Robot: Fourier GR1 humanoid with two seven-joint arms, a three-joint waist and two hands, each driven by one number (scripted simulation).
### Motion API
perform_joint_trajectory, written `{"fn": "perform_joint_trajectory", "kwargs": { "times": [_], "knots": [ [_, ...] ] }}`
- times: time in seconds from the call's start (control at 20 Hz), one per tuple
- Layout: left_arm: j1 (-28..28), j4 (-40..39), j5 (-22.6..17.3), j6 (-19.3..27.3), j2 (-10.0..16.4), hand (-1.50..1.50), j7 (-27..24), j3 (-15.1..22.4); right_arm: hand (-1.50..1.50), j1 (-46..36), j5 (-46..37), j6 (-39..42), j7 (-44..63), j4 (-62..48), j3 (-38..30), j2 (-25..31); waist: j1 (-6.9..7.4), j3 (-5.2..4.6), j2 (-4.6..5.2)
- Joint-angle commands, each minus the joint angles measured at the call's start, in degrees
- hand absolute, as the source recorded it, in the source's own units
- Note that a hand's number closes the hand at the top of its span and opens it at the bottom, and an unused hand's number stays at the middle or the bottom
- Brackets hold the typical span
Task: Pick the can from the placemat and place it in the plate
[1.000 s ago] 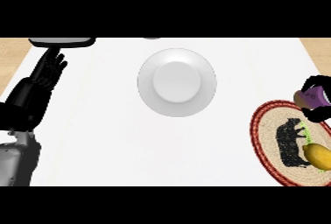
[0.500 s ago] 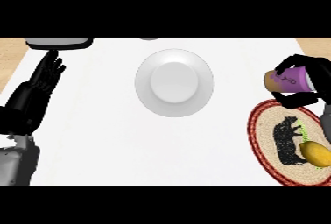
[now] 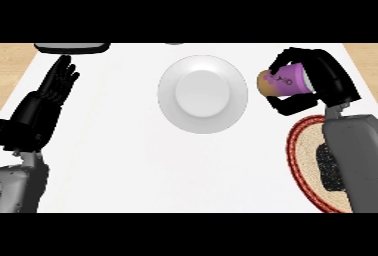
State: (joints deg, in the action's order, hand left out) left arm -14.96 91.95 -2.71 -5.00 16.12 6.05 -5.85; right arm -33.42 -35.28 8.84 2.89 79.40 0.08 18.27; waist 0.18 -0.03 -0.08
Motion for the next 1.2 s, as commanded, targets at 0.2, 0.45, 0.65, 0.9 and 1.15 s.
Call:
{"fn": "perform_joint_trajectory", "kwargs": {
  "times": [0.2, 0.45, 0.65, 0.9, 1.15],
  "knots": [
    [-0.2, 2.0, 1.6, 0.8, -1.7, 0.00, 1.9, 1.8, 1.50, -12.6, -3.1, -4.5, 3.6, -15.1, 3.1, -11.0, 1.09, 0.04, 0.29],
    [-3.4, -2.6, -0.7, -2.1, 0.7, 0.00, 0.9, -1.5, 1.50, -21.2, -5.9, -9.2, 5.7, -27.2, 2.1, -15.4, 1.18, 0.01, 0.50],
    [-3.1, 2.7, 1.2, 0.7, -1.8, 0.00, 4.4, 1.1, 1.50, -24.3, -9.3, -15.8, 4.9, -36.8, 2.7, -18.1, 1.22, 0.04, 0.39],
    [-5.2, -0.1, 0.0, -0.9, -1.3, 0.00, 3.3, 0.2, 1.50, -29.6, -9.3, -23.0, 0.5, -51.9, 3.4, -18.2, 2.96, 0.04, 1.03],
    [-3.2, -1.5, 1.1, -1.3, -1.4, 0.00, -0.7, 0.4, -1.50, -31.4, -3.3, -24.1, 0.6, -58.9, -1.5, -18.2, 3.68, 0.04, 1.41]
  ]
}}
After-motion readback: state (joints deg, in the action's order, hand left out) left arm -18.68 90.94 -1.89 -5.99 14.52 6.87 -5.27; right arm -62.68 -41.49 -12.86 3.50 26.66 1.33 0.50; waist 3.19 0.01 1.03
